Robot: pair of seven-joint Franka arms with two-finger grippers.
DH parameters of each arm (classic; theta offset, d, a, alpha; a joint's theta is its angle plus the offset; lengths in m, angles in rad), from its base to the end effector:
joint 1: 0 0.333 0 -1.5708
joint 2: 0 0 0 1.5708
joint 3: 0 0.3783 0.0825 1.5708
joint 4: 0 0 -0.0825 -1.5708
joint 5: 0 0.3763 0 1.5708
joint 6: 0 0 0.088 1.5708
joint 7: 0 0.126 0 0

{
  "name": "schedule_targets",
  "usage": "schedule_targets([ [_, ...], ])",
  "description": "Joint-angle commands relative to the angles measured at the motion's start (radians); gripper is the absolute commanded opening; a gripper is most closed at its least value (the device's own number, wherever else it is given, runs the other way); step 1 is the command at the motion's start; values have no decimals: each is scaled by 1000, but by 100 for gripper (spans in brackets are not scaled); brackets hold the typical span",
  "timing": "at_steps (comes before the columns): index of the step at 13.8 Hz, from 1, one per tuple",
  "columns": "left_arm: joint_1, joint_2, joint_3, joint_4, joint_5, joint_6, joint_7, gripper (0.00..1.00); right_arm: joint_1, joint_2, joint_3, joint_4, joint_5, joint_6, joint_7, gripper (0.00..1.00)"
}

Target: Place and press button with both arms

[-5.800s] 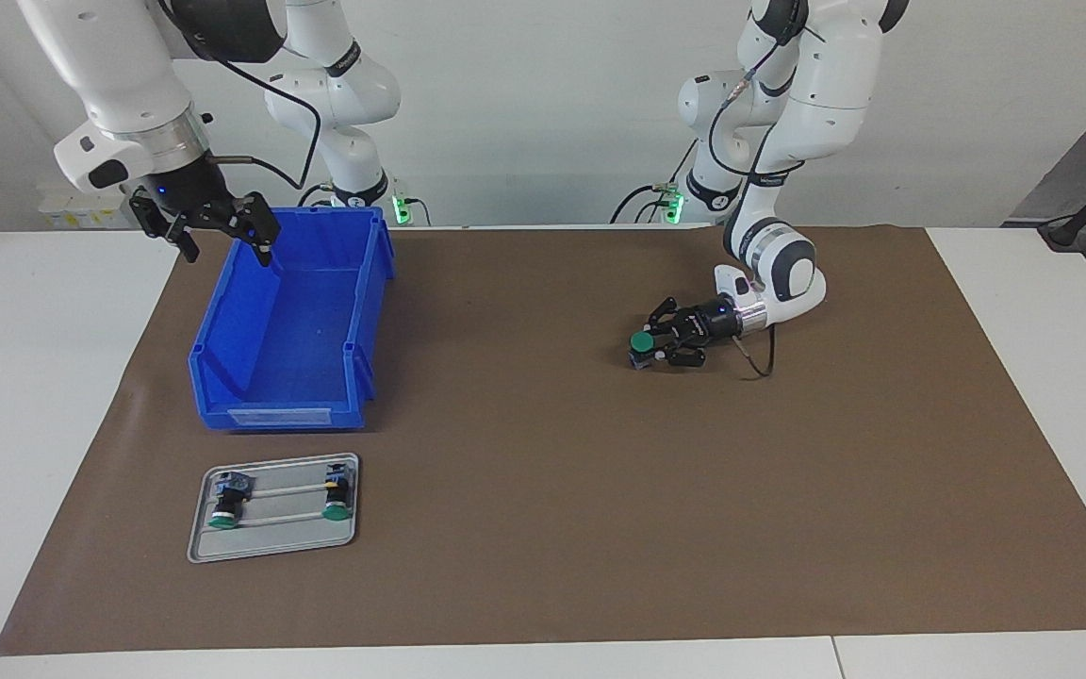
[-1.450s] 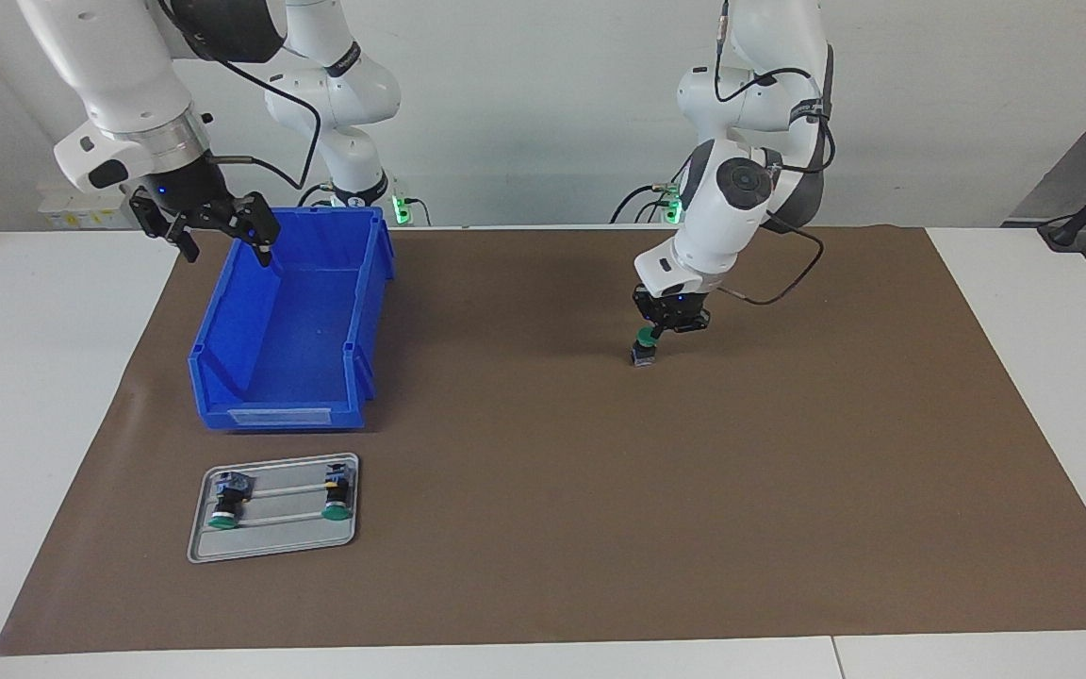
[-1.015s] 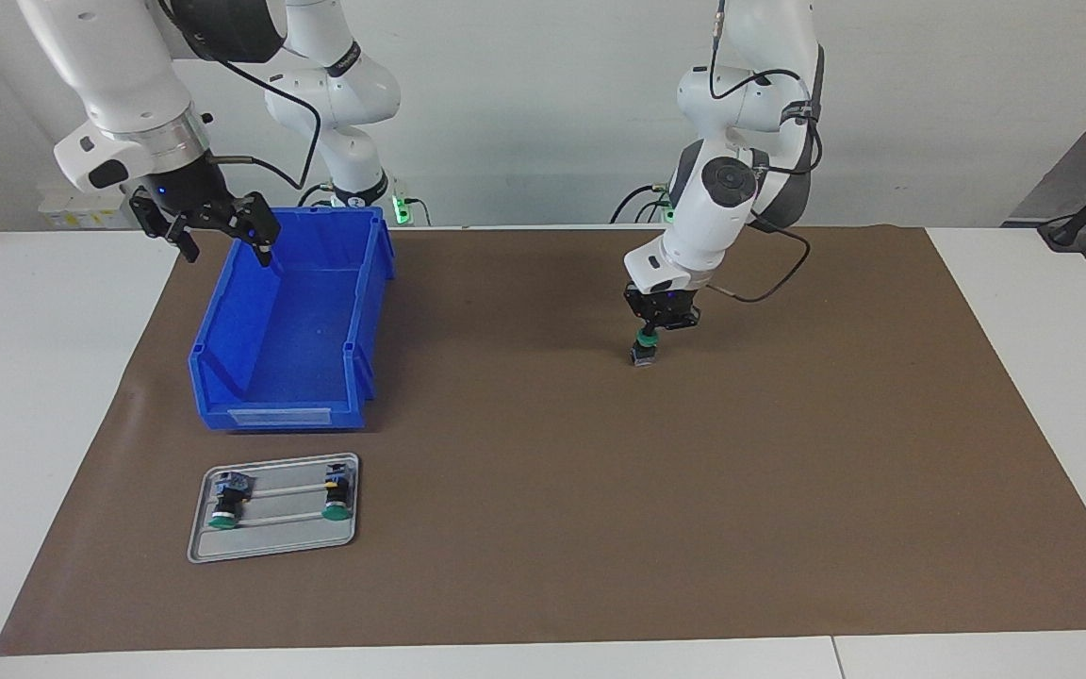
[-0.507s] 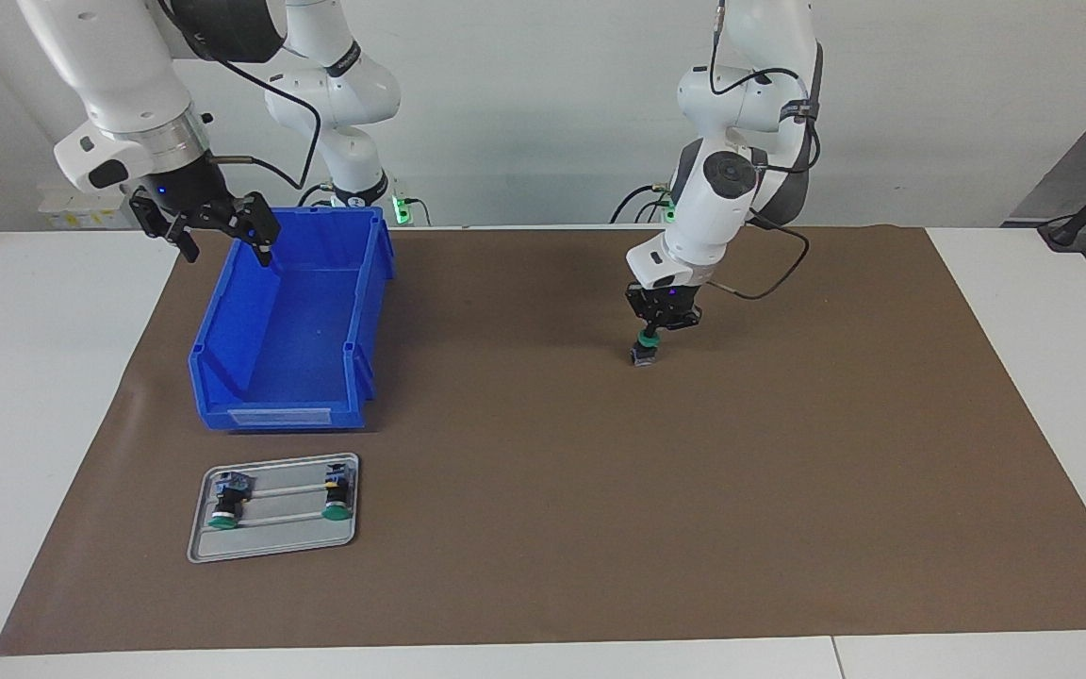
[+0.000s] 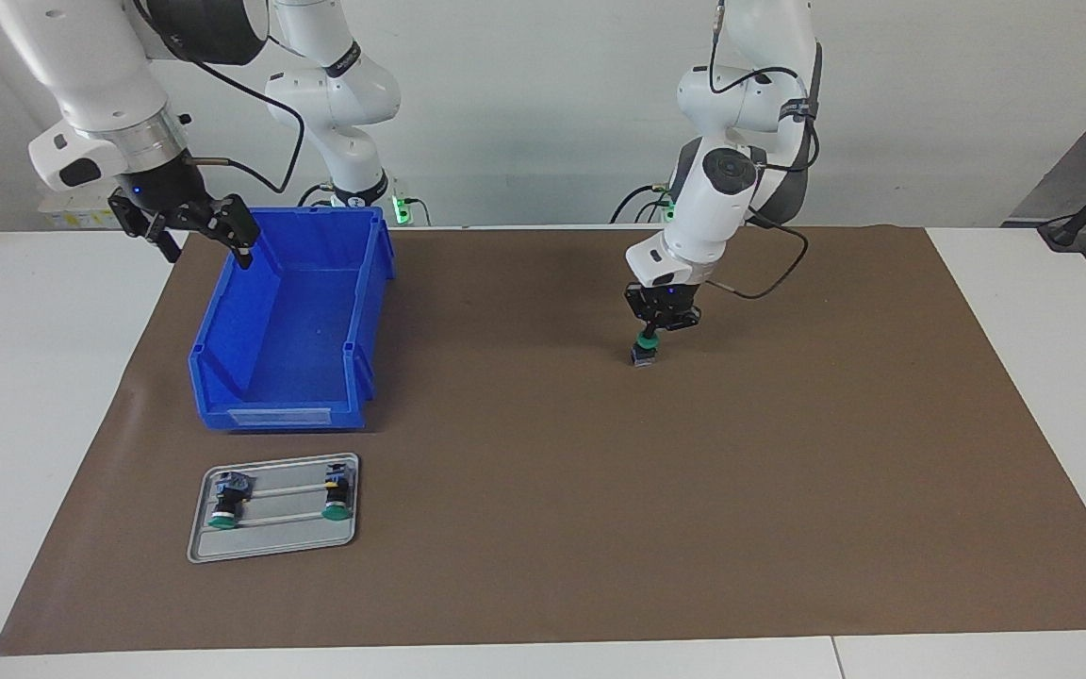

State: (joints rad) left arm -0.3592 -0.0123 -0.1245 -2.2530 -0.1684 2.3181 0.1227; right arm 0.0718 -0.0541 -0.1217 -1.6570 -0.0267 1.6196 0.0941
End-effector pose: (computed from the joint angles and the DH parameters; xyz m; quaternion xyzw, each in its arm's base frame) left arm 0.4593 -0.2476 0.4248 0.9667 -0.2451 0.0266 0.0690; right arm 0.5300 -0.0318 0.6609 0.9974 -0.0713 0.0084 0.0099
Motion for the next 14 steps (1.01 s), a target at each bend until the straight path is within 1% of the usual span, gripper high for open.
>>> schedule_targets([
  [1,-3,51,13,131,23,-99,-14,0,-41,-23,54,-24,19,-3,-10,100],
  [3,5,67,20,223,23,-185,-14,0,-41,-21,56,-24,19,0,-11,100],
  [5,41,78,20,294,24,-248,-9,0,-24,-21,57,-26,19,5,-10,100],
  [8,123,74,20,343,61,-331,47,0,64,-18,57,-55,19,25,31,100],
  [10,193,66,22,361,67,-376,103,1,144,-24,57,-105,19,97,139,100],
  [11,230,66,22,377,67,-394,109,10,186,-23,57,-112,19,108,160,100],
  [12,267,67,20,389,69,-396,109,24,221,-16,57,-112,19,109,194,100],
  [13,302,72,20,400,67,-382,106,41,270,-1,57,-109,19,127,269,100],
  [14,336,75,22,415,67,-372,101,61,342,41,57,-101,19,173,370,100],
])
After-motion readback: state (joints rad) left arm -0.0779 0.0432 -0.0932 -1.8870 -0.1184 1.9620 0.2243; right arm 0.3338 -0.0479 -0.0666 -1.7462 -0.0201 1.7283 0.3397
